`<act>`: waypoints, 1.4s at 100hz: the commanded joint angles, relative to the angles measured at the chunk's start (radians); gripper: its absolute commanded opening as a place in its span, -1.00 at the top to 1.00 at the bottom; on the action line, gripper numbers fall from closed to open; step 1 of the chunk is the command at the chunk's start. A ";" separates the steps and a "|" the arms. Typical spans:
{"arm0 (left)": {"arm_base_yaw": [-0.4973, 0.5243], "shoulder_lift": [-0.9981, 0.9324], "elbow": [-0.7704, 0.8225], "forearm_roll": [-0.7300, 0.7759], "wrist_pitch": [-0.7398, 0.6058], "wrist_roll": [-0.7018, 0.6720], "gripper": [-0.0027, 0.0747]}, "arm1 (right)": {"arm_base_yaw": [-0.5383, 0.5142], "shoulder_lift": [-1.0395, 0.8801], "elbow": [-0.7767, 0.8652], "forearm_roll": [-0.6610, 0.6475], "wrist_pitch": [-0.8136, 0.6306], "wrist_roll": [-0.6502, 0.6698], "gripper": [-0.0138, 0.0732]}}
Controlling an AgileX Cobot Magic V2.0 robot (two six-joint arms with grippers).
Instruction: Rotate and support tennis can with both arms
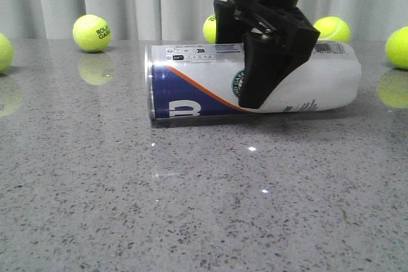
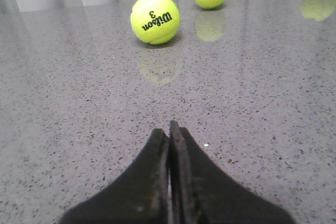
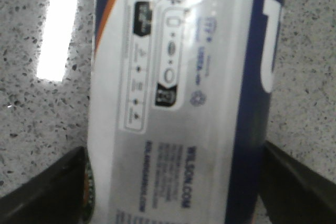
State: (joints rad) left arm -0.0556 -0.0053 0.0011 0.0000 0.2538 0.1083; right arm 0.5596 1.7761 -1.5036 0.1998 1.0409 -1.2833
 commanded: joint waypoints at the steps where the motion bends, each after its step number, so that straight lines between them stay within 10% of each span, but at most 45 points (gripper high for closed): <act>1: -0.005 -0.034 0.045 0.000 -0.080 -0.008 0.98 | 0.002 -0.048 -0.035 0.023 -0.008 0.004 -0.77; 45: -0.005 -0.034 0.045 0.000 -0.080 -0.008 0.98 | 0.002 -0.217 -0.035 0.026 0.043 0.042 -0.77; 57: -0.005 -0.034 0.045 0.000 -0.080 -0.008 0.98 | 0.002 -0.276 -0.033 -0.001 0.042 0.428 -0.59; 90: -0.005 -0.034 0.045 0.000 -0.080 -0.008 0.98 | -0.023 -0.390 -0.028 -0.347 0.004 1.368 0.85; 140: -0.005 -0.034 0.045 0.000 -0.080 -0.008 0.98 | -0.437 -0.826 0.410 -0.316 -0.238 1.381 0.85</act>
State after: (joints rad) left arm -0.0556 -0.0053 0.0011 0.0000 0.2538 0.1083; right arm 0.1950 1.0476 -1.1409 -0.1220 0.9192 0.1060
